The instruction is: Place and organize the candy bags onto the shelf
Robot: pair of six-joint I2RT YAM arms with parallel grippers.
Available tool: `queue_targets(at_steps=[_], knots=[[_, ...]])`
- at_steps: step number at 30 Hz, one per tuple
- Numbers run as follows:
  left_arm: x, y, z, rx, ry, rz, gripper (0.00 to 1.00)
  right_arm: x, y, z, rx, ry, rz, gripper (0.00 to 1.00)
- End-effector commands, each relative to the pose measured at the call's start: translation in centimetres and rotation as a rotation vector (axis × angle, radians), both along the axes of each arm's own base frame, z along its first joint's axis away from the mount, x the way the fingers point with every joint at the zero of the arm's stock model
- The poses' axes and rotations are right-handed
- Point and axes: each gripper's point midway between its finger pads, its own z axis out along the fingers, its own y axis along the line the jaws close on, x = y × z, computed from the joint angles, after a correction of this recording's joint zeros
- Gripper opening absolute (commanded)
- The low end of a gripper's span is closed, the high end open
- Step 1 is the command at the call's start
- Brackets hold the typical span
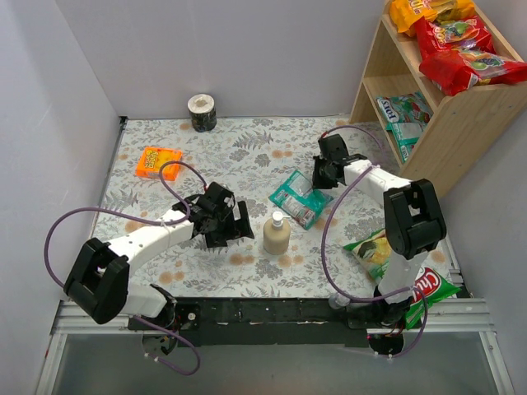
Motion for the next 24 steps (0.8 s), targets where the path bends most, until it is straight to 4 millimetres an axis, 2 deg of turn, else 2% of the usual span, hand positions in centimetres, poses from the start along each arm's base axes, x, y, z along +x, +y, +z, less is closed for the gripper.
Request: queue_targets(at_steps=[1,2,4,5,6,7,8,11,14,15,17,19,21,22,24], knots=[[2.3,0.7,1.4,-0.007,-0.049,0.01,0.95,3.7,0.9,2.5,0.034,-0.09,0.016,0.01],[2.6,0.6,1.5,-0.025,-0.047,0.009,0.95,4.1,0.7,1.9,0.027,-0.078,0.014,0.01],[3.6,0.8,1.7,-0.037,-0.053,0.012,0.95,5.1,0.7,2.4,0.02,-0.091,0.02,0.03],[3.9,0.7,1.5,-0.037,-0.045,0.007,0.95,4.8,0.5,1.9,0.005,-0.064,0.022,0.11],[4.3,0.8,1.5,-0.031,-0.051,-0.005,0.95,5.1,0.3,2.2,-0.007,-0.072,0.017,0.29],[5.0,0.7,1.9,-0.032,-0.064,-0.005,0.95,5.0,0.1,2.3,-0.016,-0.073,0.023,0.36],[5.5,0.7,1.5,-0.024,-0.058,-0.005,0.95,5.0,0.0,2.8,-0.019,-0.089,0.025,0.48],[6.9,0.2,1.5,-0.033,-0.059,-0.015,0.95,4.7,-1.5,2.9,-0.054,-0.097,-0.005,0.56],[8.5,-0.3,1.8,-0.049,-0.083,-0.014,0.94,5.0,-3.4,2.1,-0.031,-0.067,-0.072,0.57],[8.8,-0.5,1.3,-0.051,-0.072,-0.016,0.92,5.2,-3.6,2.0,-0.006,-0.054,-0.08,0.55],[10.0,-1.1,1.5,-0.067,-0.087,-0.012,0.9,5.9,-4.8,1.1,0.015,-0.01,-0.131,0.47],[10.7,-1.5,0.8,-0.071,-0.076,-0.019,0.84,6.5,-5.0,0.4,0.017,0.007,-0.134,0.4],[12.0,-2.2,1.0,-0.087,-0.099,-0.022,0.8,7.3,-5.2,-0.3,-0.012,0.023,-0.123,0.33],[12.4,-2.5,0.4,-0.086,-0.092,-0.028,0.75,7.3,-5.2,-0.7,-0.021,0.035,-0.117,0.31],[13.5,-3.1,0.6,-0.094,-0.107,-0.039,0.7,7.0,-5.4,-1.9,-0.042,0.065,-0.103,0.22]])
